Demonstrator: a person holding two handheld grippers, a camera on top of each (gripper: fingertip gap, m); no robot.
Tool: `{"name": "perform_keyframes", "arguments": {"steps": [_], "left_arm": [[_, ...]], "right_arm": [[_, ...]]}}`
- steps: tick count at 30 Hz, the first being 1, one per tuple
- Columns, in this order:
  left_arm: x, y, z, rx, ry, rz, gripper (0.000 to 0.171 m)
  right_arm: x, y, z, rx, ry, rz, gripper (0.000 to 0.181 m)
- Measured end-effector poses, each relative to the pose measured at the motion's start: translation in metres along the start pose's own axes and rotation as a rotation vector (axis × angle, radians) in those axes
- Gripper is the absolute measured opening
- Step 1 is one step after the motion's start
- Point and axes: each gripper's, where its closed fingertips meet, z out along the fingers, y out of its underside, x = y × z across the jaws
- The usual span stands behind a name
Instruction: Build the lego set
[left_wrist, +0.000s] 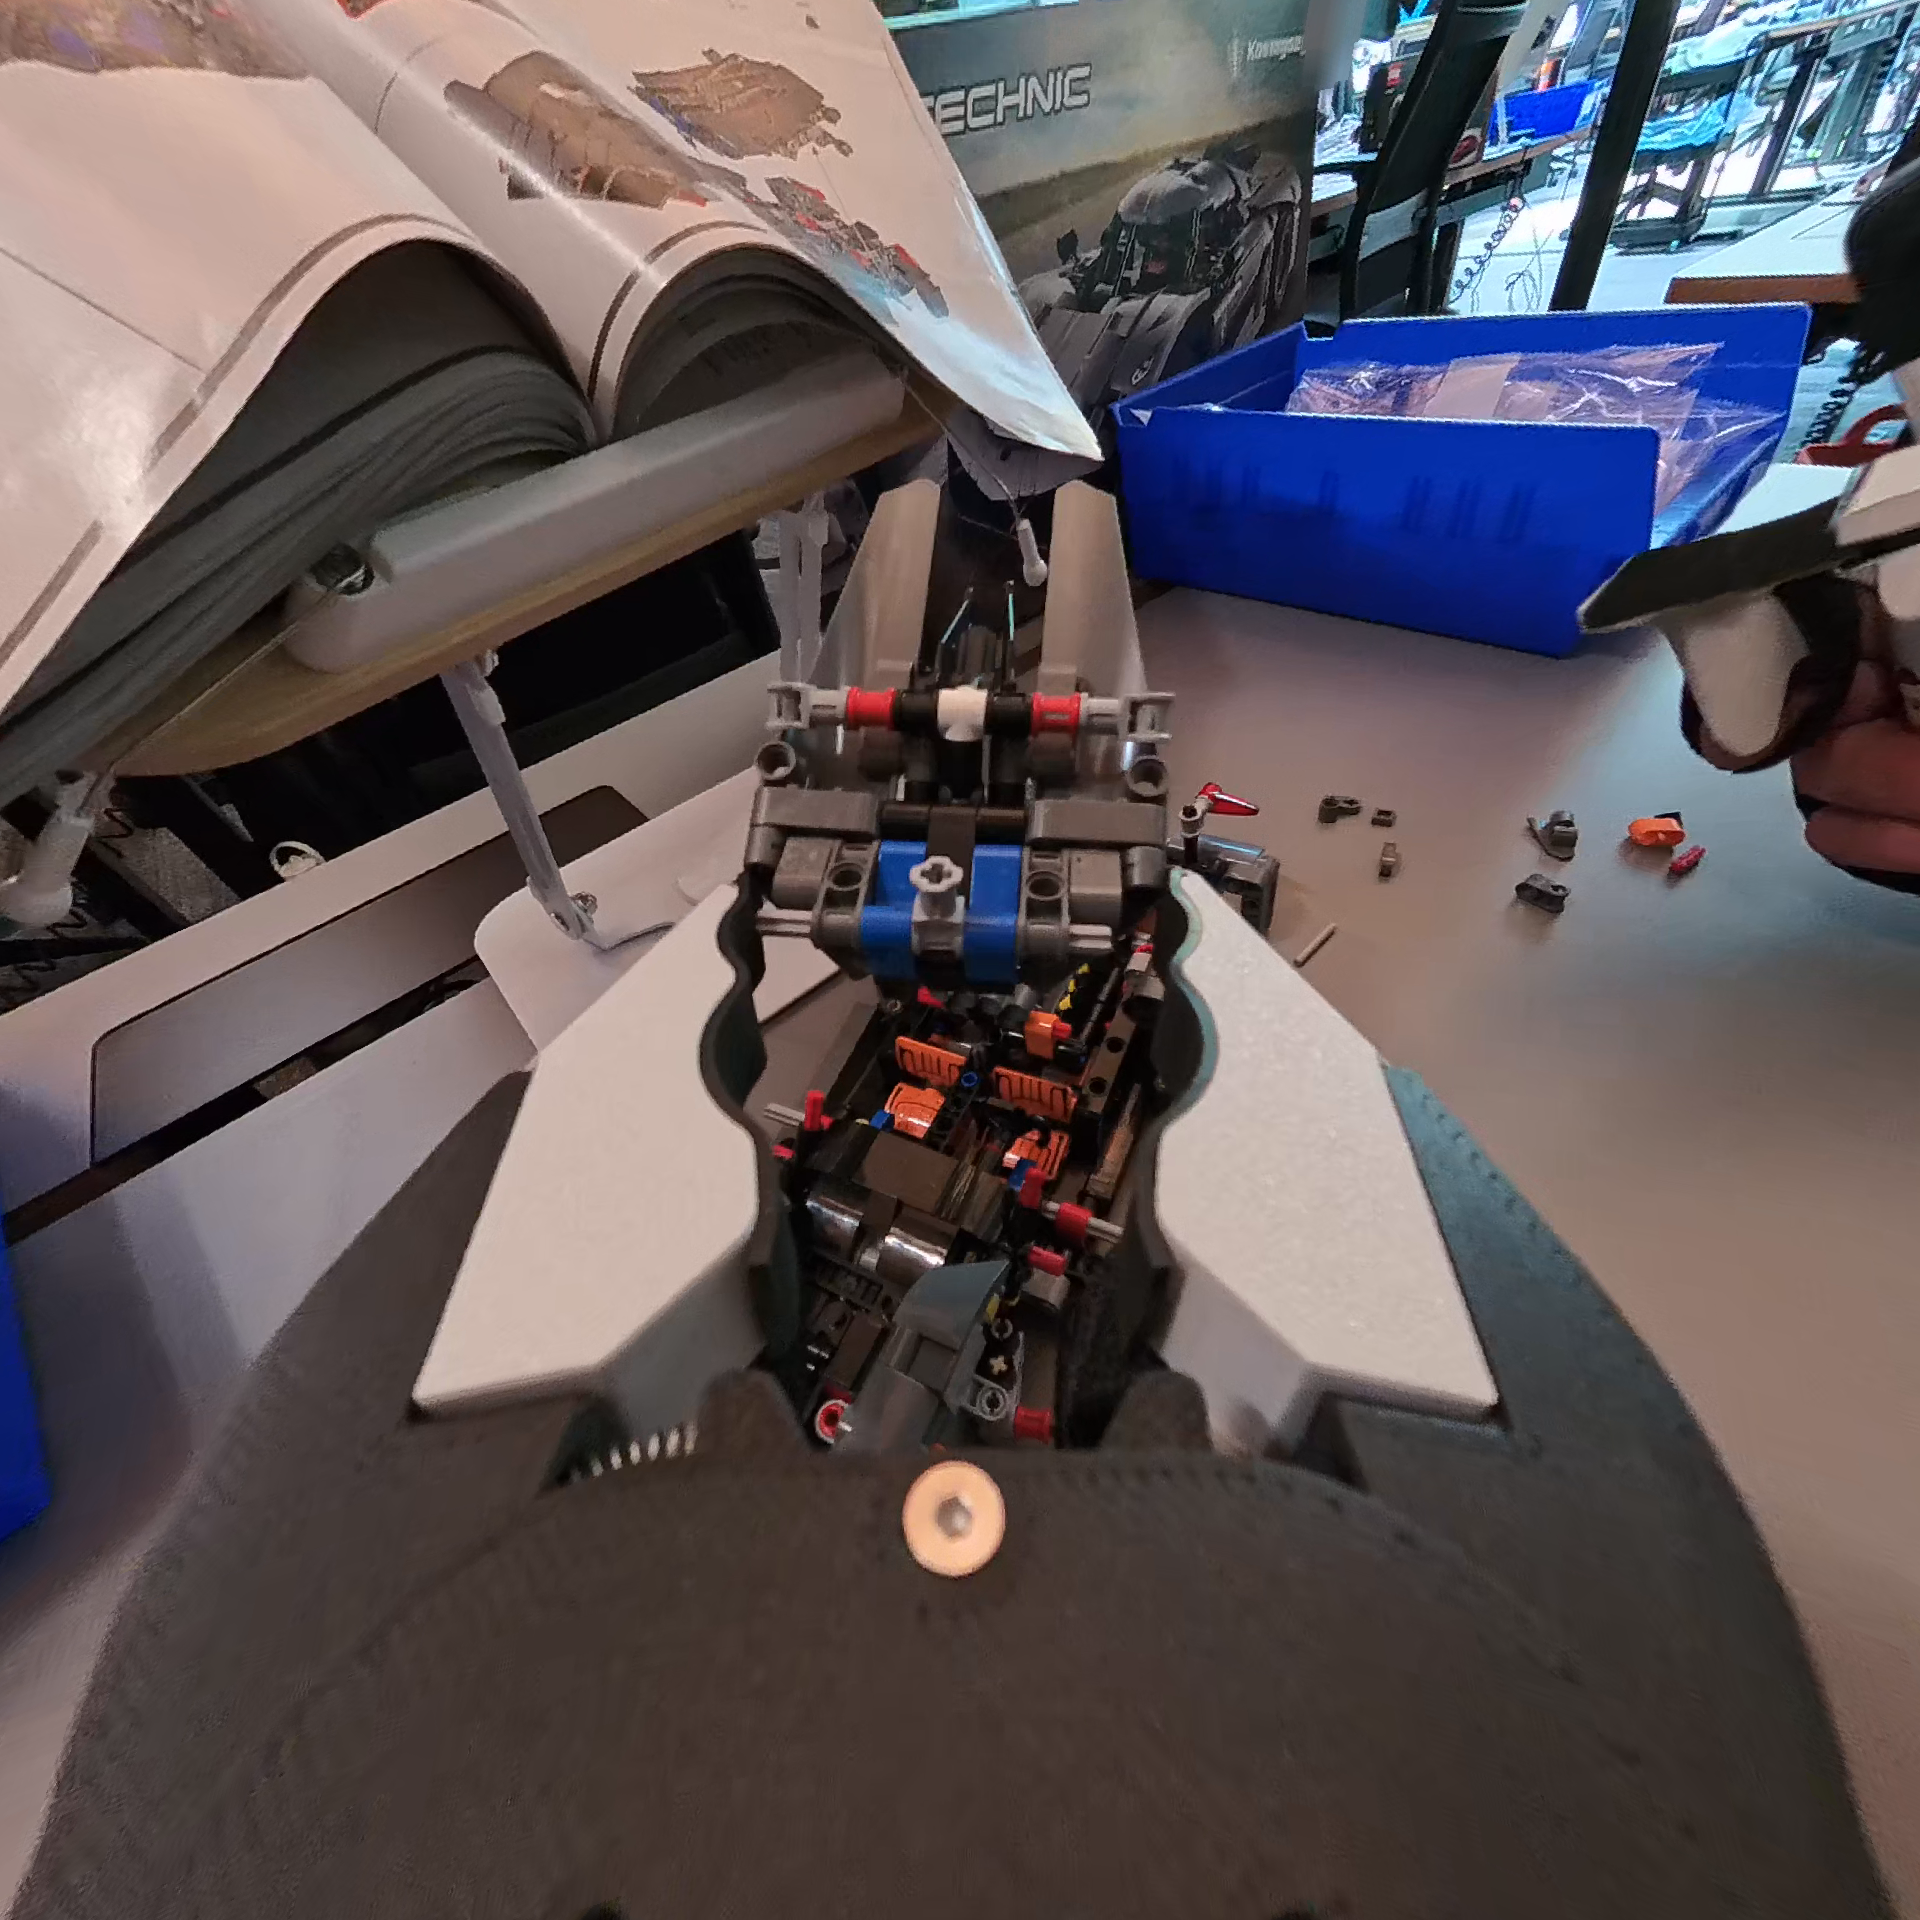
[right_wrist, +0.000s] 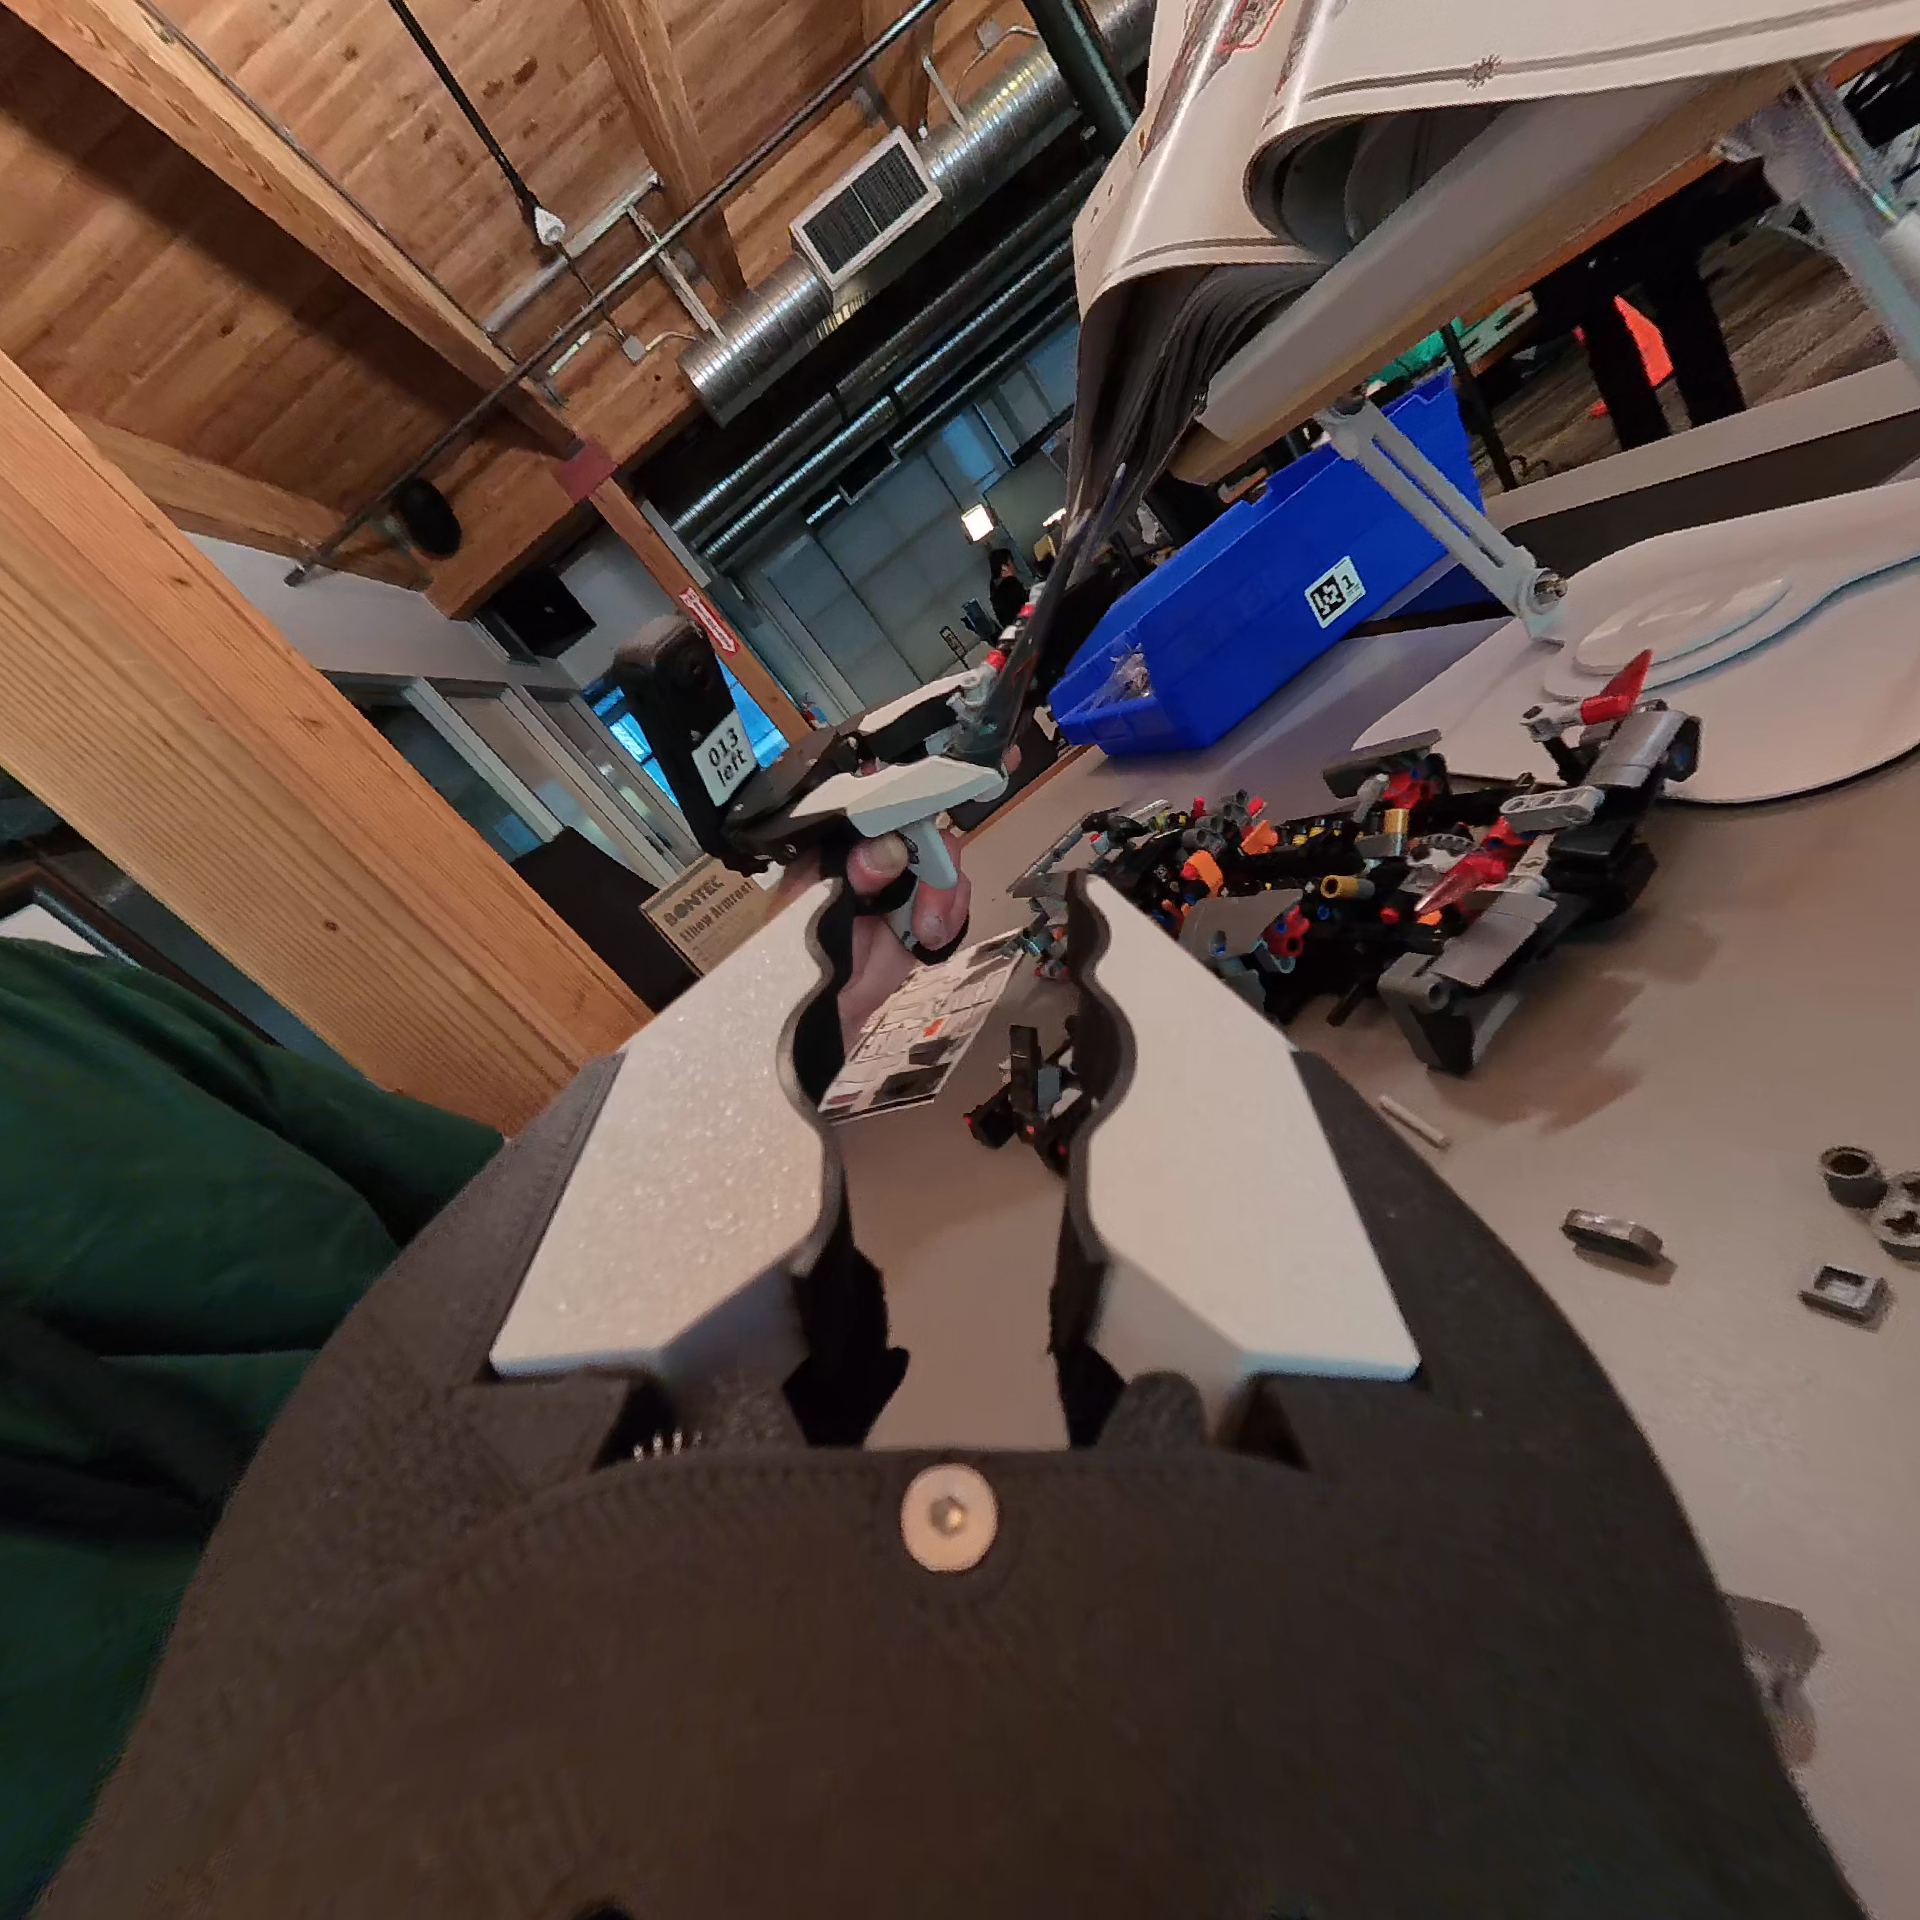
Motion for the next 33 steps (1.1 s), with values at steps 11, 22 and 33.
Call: {"name": "perform_keyframes", "arguments": {"steps": [11,22,33], "left_arm": [[0.010,-0.014,-0.006,0.017,-0.042,0.131,0.073],[0.026,-0.029,-0.009,0.054,-0.026,0.164,0.073],[0.030,-0.035,-0.013,0.072,-0.016,0.176,0.073]], "right_arm": [[-0.016,-0.007,0.012,-0.040,0.104,-0.178,0.047],[-0.052,-0.002,0.090,-0.311,0.337,-0.782,0.029],[-0.039,-0.007,0.126,-0.375,0.508,-1.092,0.024]]}}
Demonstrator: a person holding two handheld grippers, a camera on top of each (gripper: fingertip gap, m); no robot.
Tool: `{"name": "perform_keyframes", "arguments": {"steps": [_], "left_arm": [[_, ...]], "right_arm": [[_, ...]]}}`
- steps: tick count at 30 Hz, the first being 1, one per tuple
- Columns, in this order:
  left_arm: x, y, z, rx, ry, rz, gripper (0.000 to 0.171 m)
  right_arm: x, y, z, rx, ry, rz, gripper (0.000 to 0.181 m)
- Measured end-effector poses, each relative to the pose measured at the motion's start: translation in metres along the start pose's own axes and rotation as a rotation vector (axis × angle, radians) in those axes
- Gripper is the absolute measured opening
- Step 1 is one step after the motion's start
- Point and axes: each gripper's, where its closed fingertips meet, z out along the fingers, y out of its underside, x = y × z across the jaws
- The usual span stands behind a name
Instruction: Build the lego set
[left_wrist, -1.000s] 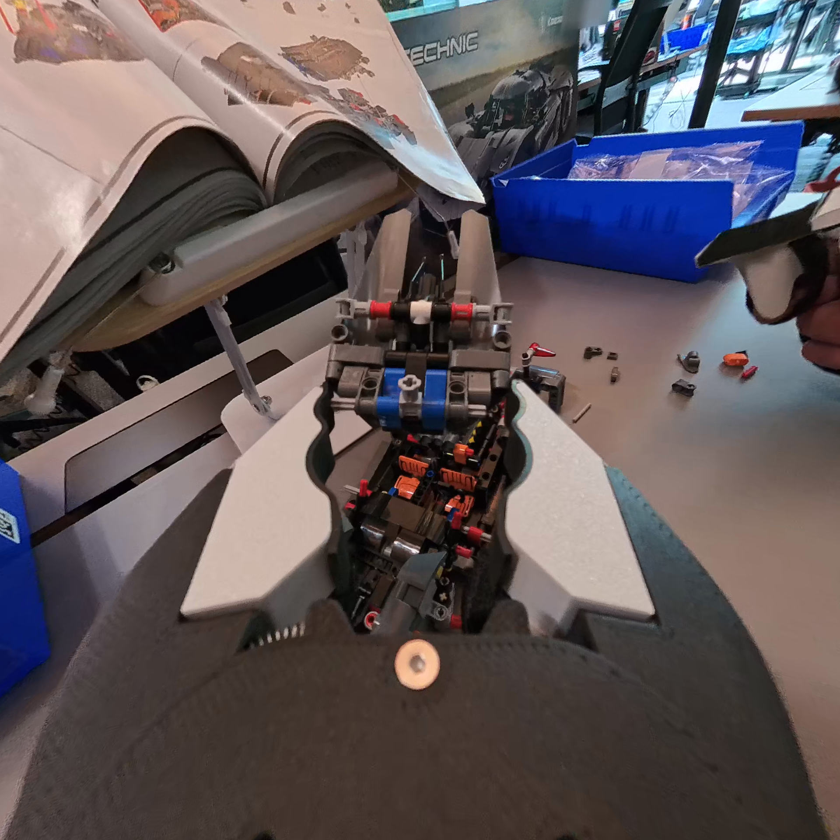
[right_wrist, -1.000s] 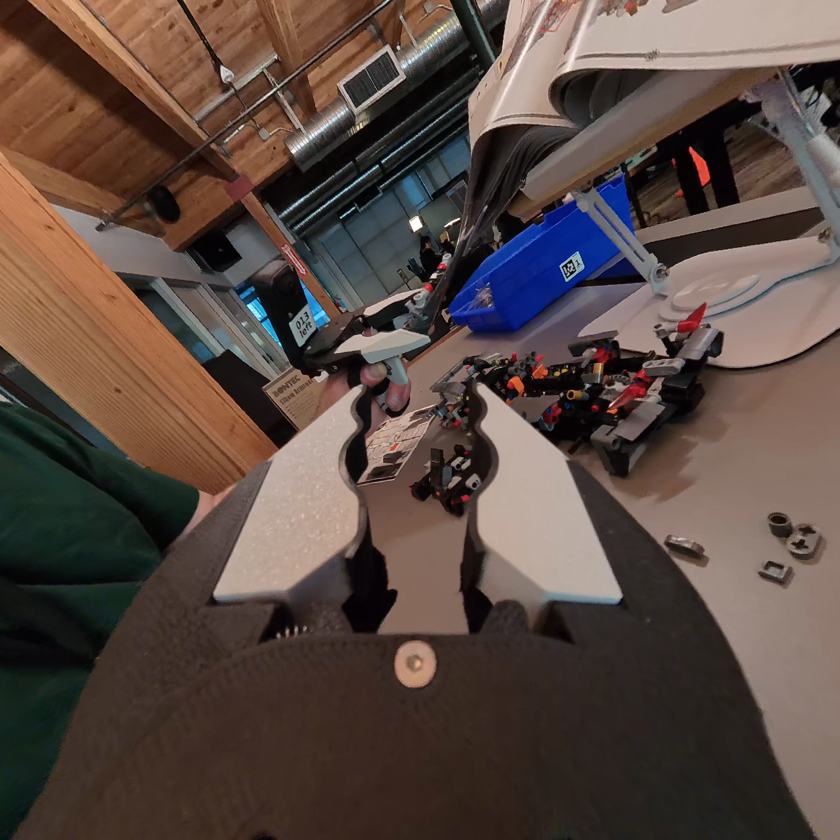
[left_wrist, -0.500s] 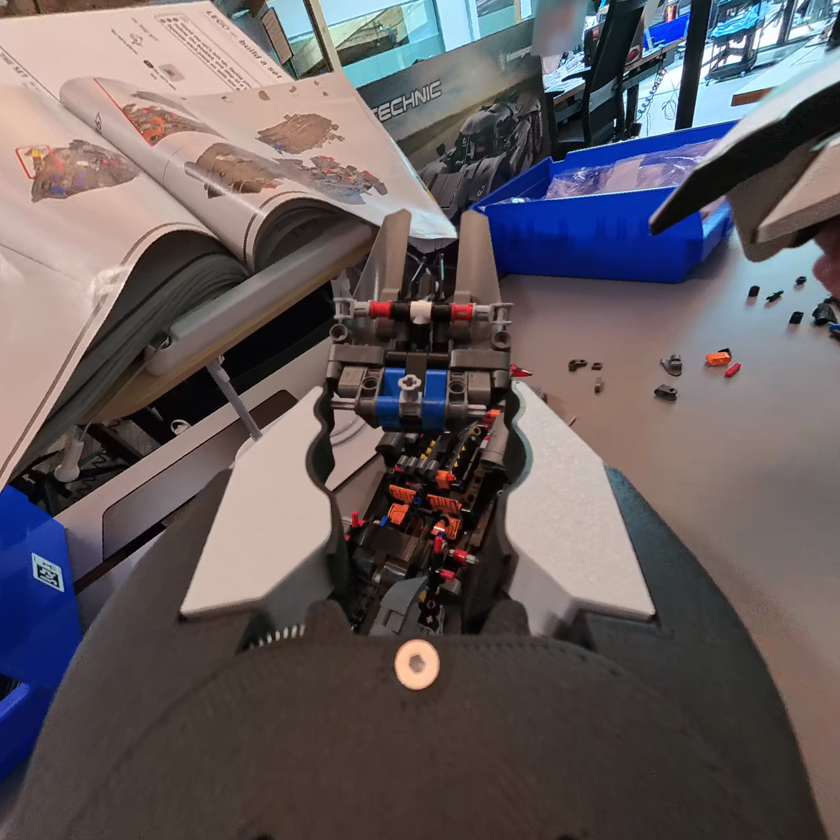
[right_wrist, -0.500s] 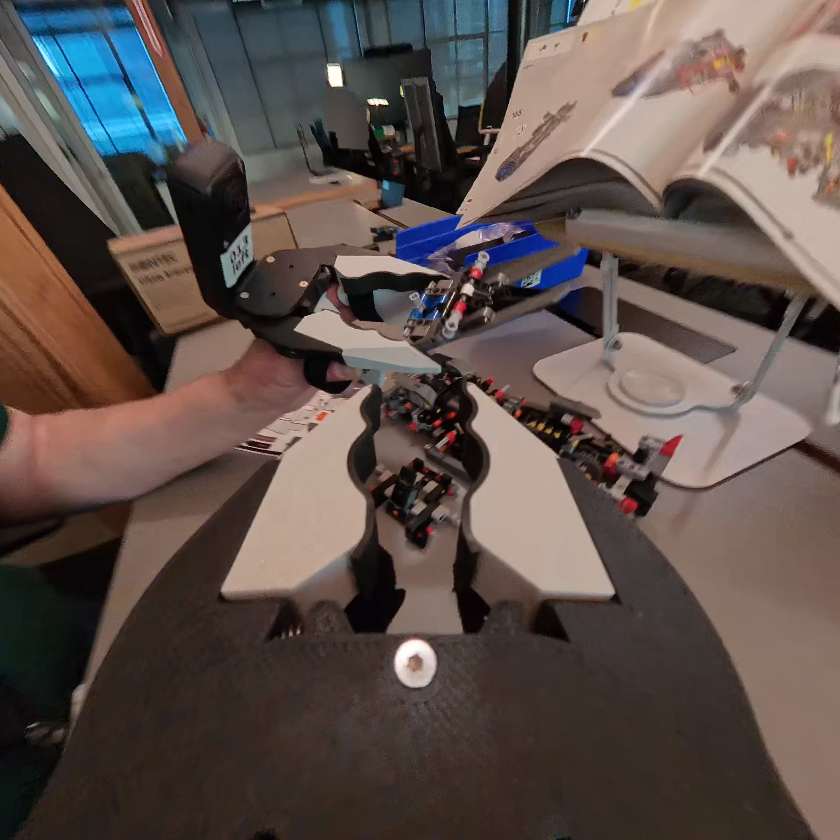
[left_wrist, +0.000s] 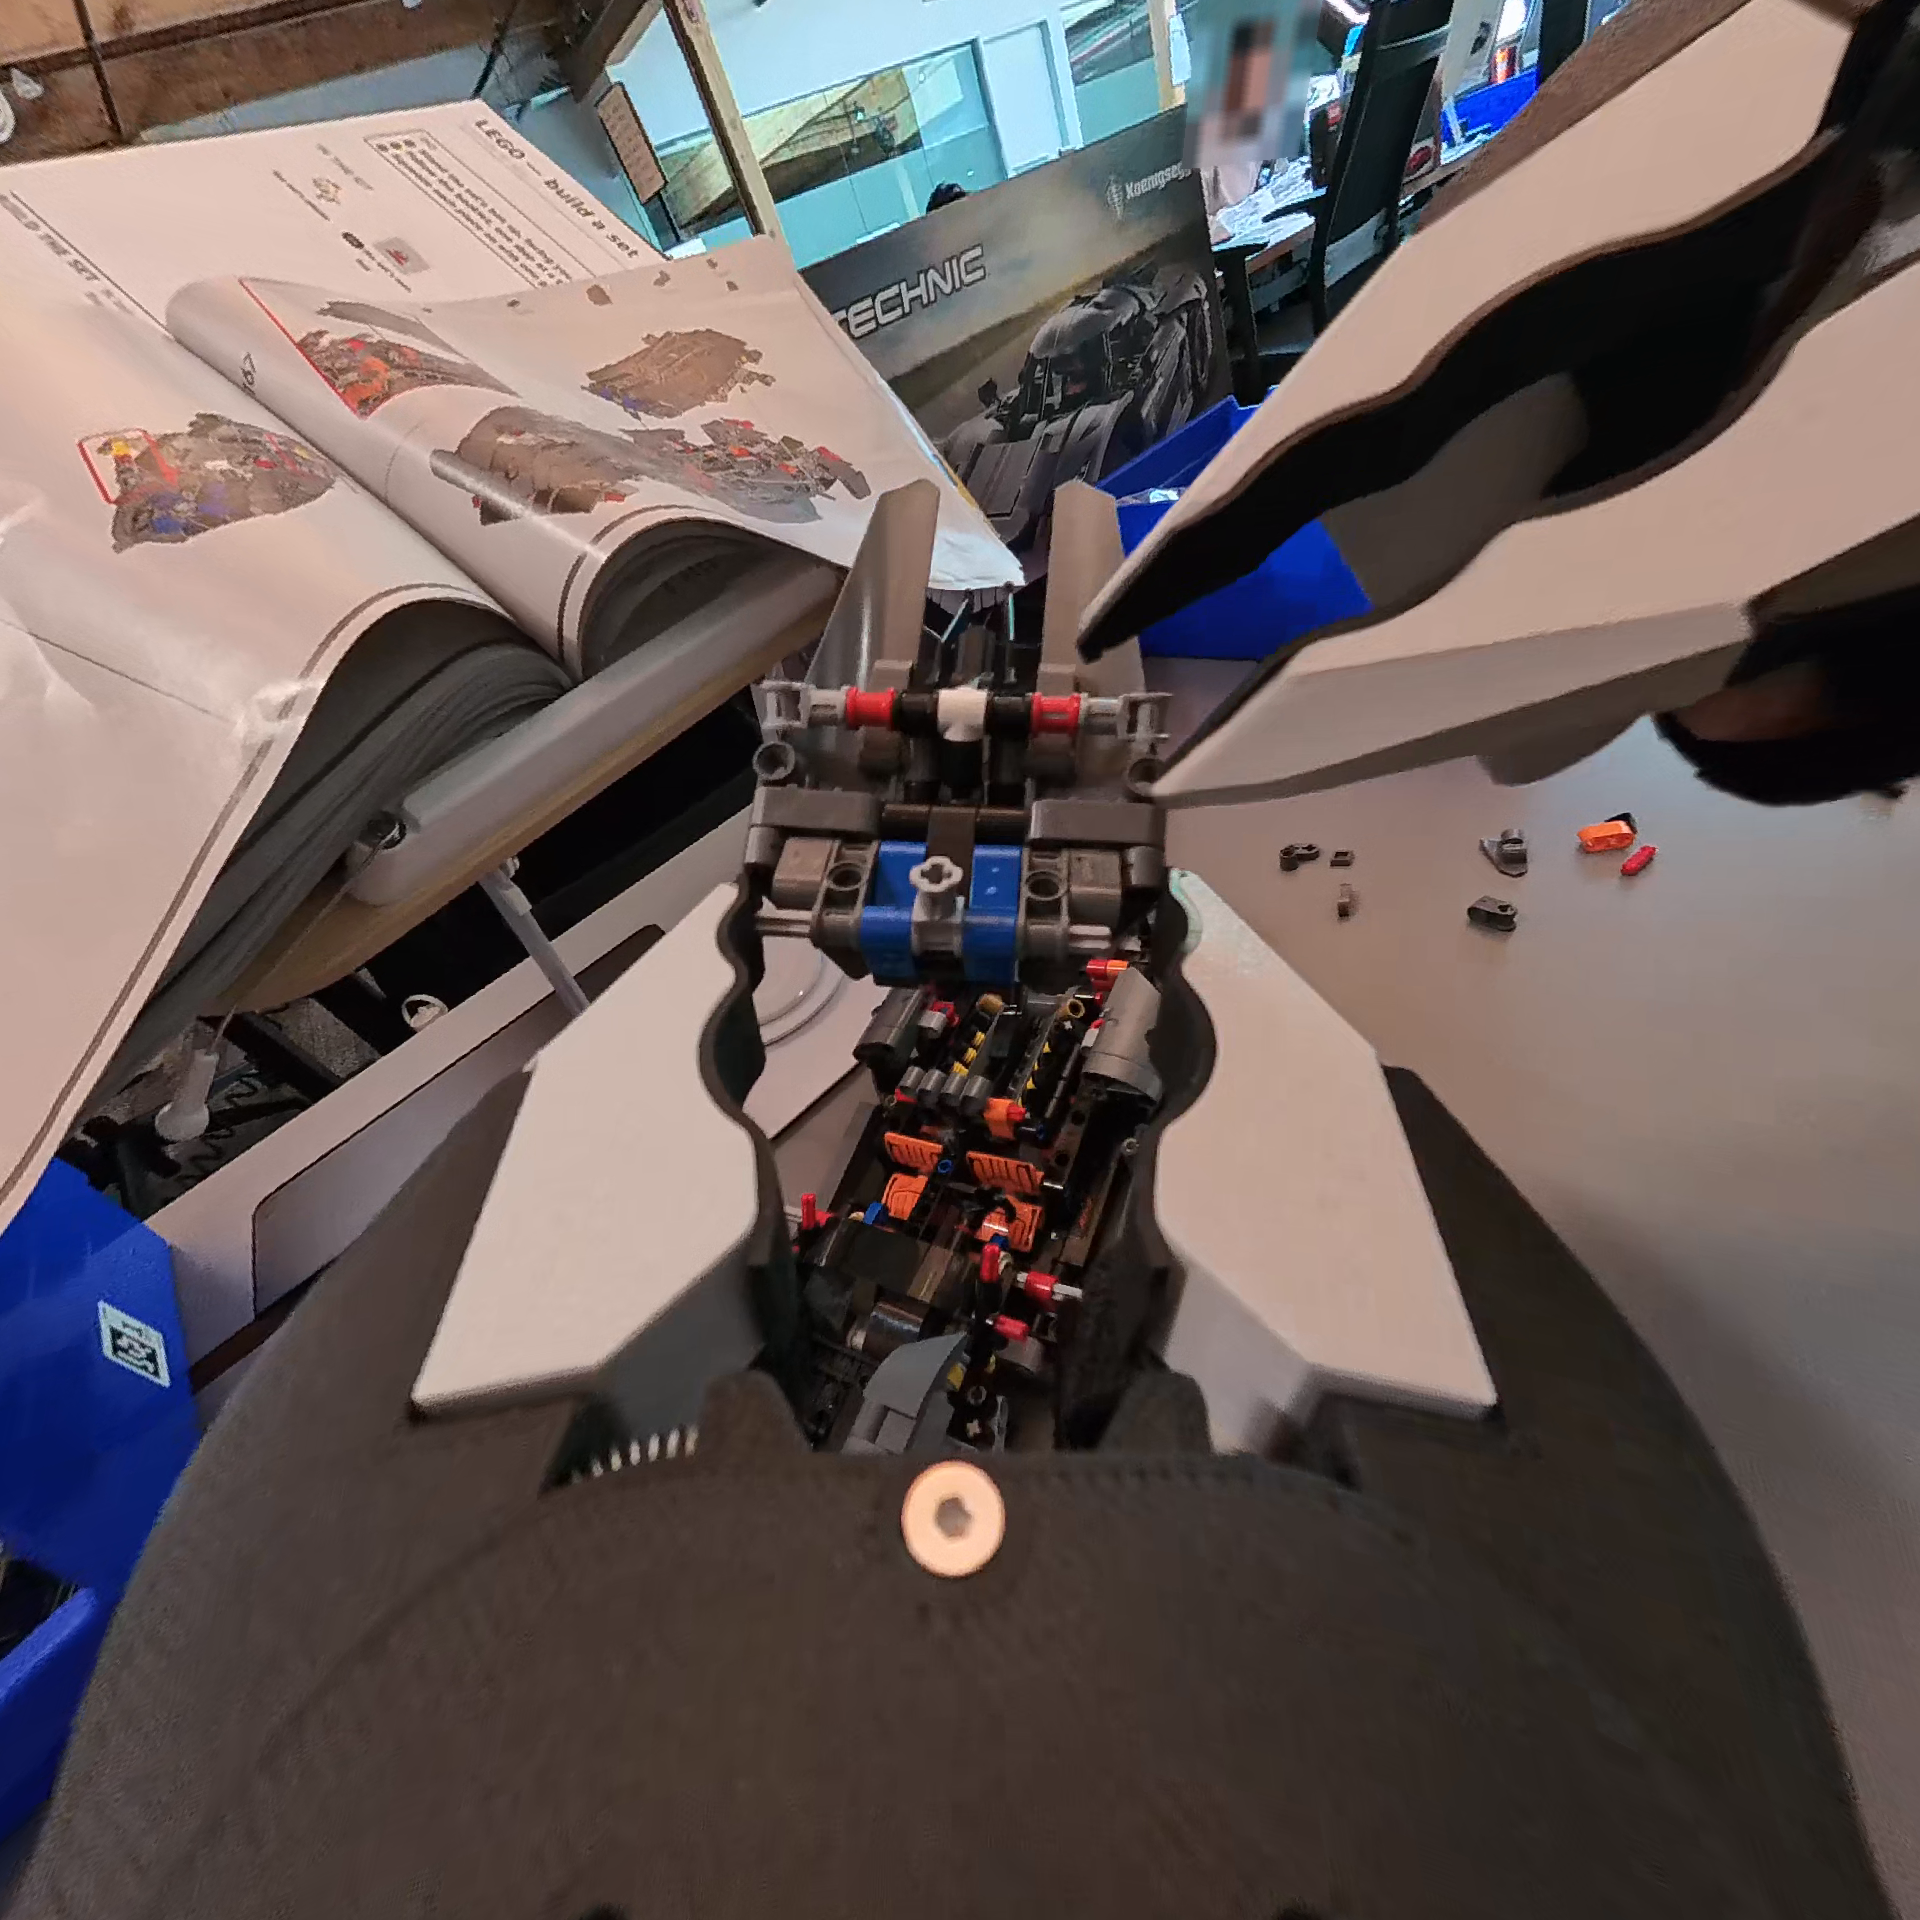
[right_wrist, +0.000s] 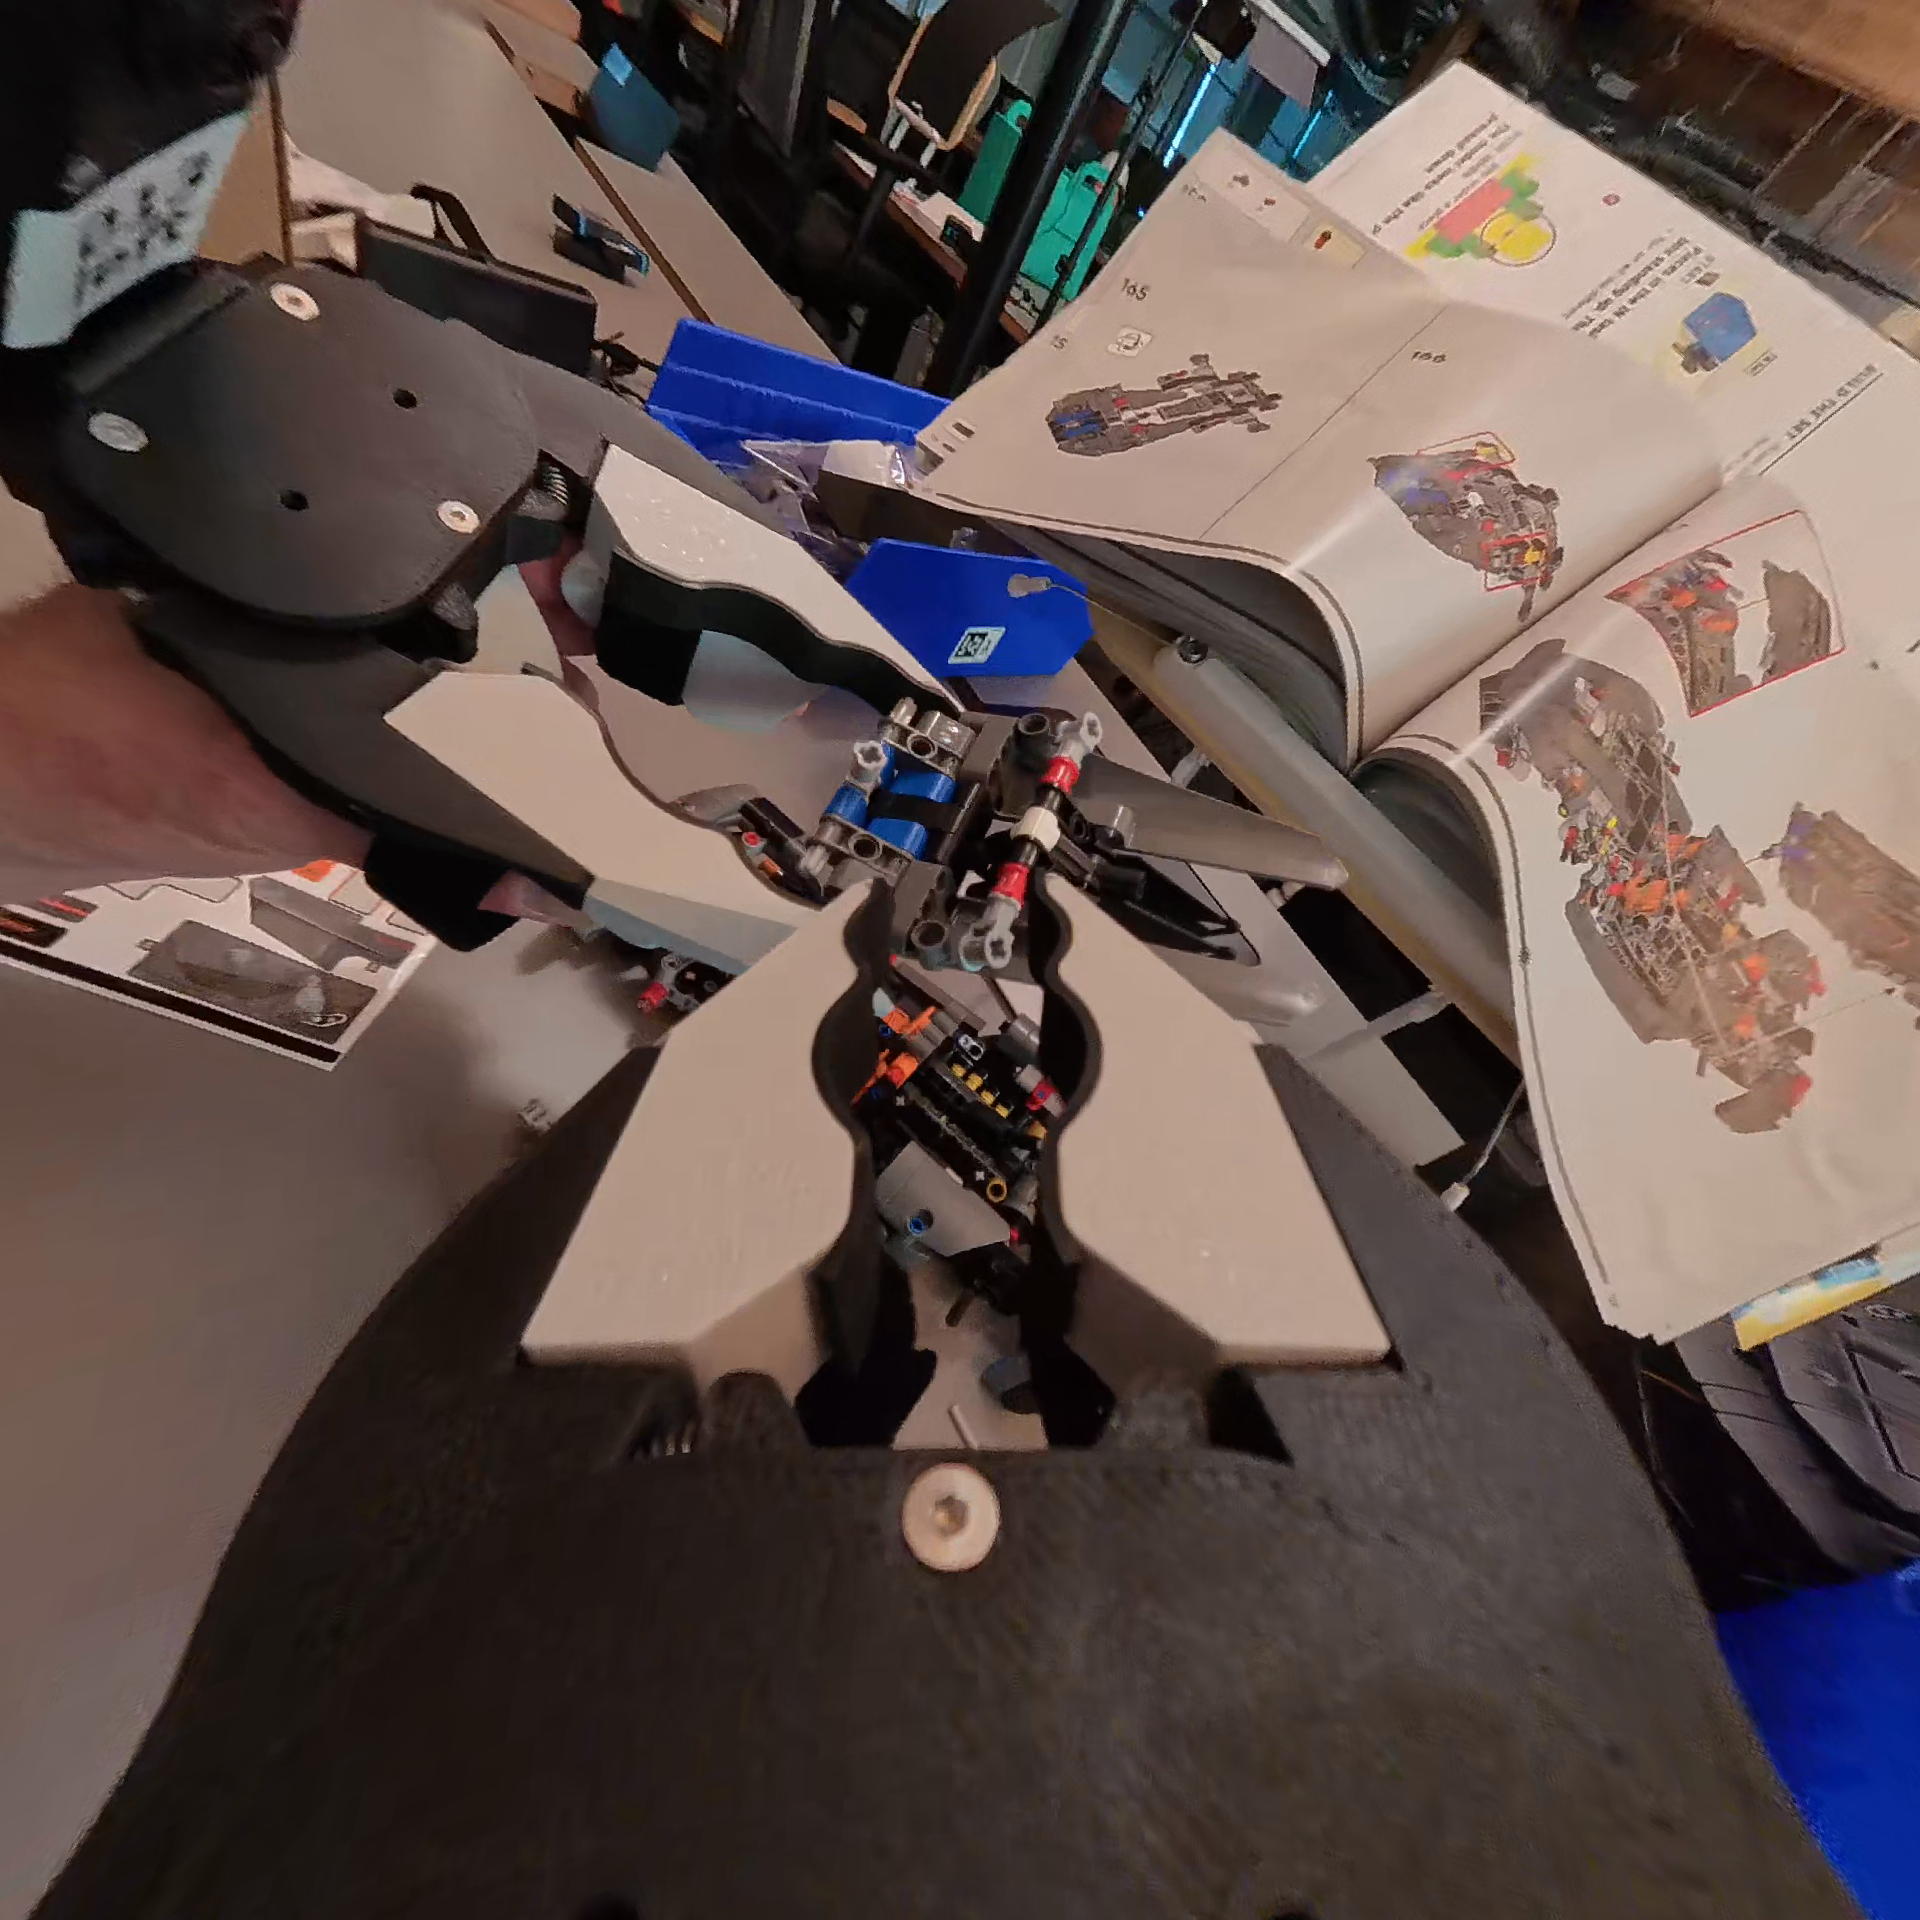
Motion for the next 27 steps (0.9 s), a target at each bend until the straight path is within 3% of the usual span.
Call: {"name": "perform_keyframes", "arguments": {"steps": [9,27], "left_arm": [[0.002,0.002,0.002,-0.013,-0.009,0.030,0.073],[0.004,0.001,0.004,-0.010,-0.009,0.037,0.073]], "right_arm": [[0.005,0.009,0.005,0.013,-0.029,0.133,0.013],[0.010,0.015,0.006,0.031,-0.032,0.193,0.007]]}}
